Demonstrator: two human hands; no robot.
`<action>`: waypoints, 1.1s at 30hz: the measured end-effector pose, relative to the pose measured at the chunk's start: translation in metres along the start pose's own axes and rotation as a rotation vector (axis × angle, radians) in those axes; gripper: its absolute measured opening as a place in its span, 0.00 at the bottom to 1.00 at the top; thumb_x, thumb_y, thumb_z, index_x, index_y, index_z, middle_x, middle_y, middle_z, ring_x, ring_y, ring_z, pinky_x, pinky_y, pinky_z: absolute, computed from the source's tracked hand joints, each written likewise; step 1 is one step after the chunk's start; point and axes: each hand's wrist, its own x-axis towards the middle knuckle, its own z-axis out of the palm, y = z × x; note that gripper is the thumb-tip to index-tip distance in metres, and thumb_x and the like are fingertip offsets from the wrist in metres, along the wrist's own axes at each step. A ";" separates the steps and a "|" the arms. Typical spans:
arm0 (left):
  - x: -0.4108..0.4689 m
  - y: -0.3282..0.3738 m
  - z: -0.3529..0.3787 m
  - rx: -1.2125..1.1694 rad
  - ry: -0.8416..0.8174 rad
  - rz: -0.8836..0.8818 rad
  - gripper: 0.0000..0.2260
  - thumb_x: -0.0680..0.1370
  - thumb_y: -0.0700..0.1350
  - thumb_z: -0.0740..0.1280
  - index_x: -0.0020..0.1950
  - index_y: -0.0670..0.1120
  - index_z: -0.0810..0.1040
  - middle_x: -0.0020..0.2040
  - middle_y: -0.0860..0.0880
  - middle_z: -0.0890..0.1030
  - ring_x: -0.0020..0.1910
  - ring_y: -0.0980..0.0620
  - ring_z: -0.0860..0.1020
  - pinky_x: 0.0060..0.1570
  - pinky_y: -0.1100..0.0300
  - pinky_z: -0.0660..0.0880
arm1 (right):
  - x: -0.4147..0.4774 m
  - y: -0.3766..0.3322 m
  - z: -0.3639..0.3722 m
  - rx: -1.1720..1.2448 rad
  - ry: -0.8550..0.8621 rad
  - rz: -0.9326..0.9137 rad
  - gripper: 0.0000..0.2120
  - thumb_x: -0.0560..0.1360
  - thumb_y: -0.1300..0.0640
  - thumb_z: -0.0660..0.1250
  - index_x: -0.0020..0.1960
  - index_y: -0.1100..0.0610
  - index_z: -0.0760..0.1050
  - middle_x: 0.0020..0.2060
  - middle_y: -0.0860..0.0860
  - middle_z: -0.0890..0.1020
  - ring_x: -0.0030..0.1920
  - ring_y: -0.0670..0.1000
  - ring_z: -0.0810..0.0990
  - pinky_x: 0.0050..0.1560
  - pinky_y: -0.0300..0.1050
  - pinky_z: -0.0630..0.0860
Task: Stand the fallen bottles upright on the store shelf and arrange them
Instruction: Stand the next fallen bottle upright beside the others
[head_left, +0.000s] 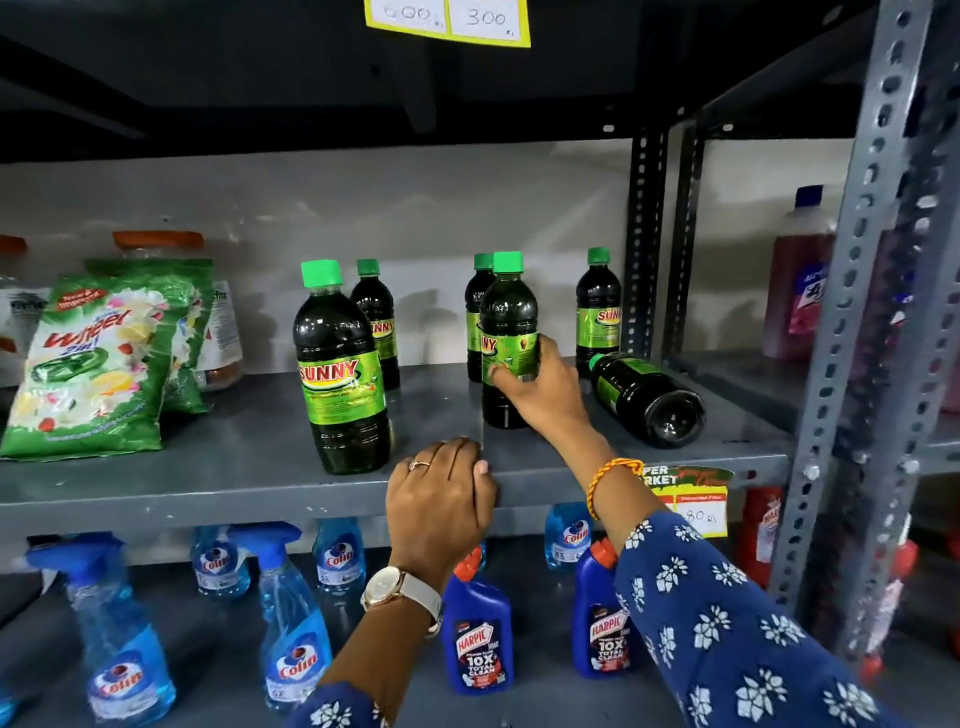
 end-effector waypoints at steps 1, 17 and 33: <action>0.000 0.000 0.001 0.001 0.001 -0.002 0.15 0.75 0.47 0.55 0.45 0.43 0.80 0.40 0.46 0.83 0.36 0.45 0.79 0.37 0.54 0.70 | 0.000 0.000 0.001 -0.005 0.013 0.002 0.32 0.62 0.40 0.71 0.60 0.53 0.68 0.50 0.53 0.79 0.50 0.54 0.78 0.48 0.47 0.76; -0.001 0.001 0.002 -0.009 0.028 -0.009 0.15 0.75 0.47 0.55 0.45 0.44 0.80 0.41 0.46 0.83 0.37 0.46 0.78 0.38 0.53 0.68 | 0.004 0.006 0.000 0.074 -0.086 0.085 0.28 0.62 0.56 0.76 0.52 0.53 0.61 0.48 0.50 0.74 0.48 0.50 0.73 0.41 0.39 0.68; -0.002 0.000 0.004 -0.004 0.023 -0.009 0.14 0.75 0.47 0.56 0.46 0.43 0.80 0.42 0.46 0.83 0.39 0.46 0.79 0.41 0.53 0.68 | 0.004 0.007 -0.001 0.160 -0.082 0.125 0.27 0.62 0.52 0.77 0.53 0.52 0.64 0.51 0.52 0.77 0.49 0.51 0.76 0.45 0.42 0.70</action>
